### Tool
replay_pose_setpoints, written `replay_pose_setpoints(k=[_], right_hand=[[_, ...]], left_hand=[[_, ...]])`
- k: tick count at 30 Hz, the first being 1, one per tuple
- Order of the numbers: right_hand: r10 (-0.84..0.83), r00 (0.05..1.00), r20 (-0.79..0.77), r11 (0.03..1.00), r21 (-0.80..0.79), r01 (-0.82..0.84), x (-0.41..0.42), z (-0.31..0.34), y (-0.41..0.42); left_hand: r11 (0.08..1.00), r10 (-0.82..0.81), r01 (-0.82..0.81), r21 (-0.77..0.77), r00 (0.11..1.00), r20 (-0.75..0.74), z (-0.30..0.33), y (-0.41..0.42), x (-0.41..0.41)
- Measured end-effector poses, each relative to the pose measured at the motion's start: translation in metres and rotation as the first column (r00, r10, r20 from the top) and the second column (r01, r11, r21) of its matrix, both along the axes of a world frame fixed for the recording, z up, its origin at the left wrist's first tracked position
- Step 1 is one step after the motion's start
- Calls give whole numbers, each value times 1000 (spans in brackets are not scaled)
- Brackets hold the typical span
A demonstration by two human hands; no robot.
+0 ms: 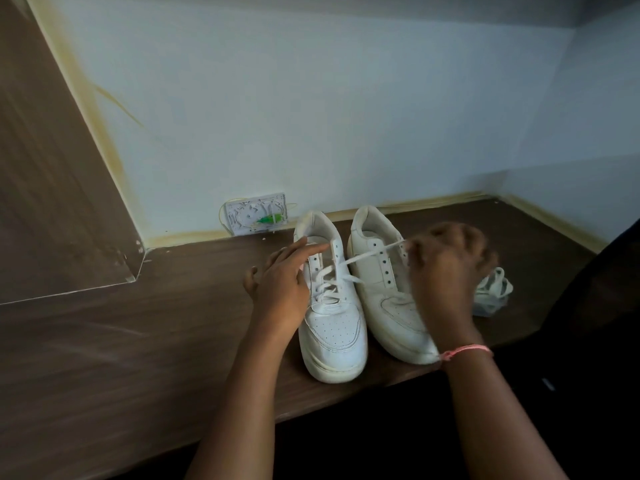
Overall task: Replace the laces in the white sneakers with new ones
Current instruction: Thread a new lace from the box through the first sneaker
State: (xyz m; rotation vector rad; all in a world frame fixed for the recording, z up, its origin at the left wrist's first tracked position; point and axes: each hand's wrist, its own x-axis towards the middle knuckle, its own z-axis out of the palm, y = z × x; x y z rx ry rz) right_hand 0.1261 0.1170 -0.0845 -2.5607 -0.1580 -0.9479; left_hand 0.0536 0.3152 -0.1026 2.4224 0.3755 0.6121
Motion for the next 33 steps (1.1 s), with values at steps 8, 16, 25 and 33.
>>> replay_pose_setpoints(k=[8,16,25,33], right_hand=[[173,984,37,983,-66,-170,-22,-2,24],[277,926,-256,934,-155,-322,-27,-3,13],[579,624,-524,746,649,-147,-34,54,-51],[656,577,-487,671,727,-149,-38,62,-56]], left_hand=[[1000,-20,20,-9,1000,-3,-2,1,2],[997,34,-26,-71,993,113,4,-2,1],[982,-145,175,-69,940,308,14,-33,-2],[976,-218,216,36,940,264,10,-83,5]])
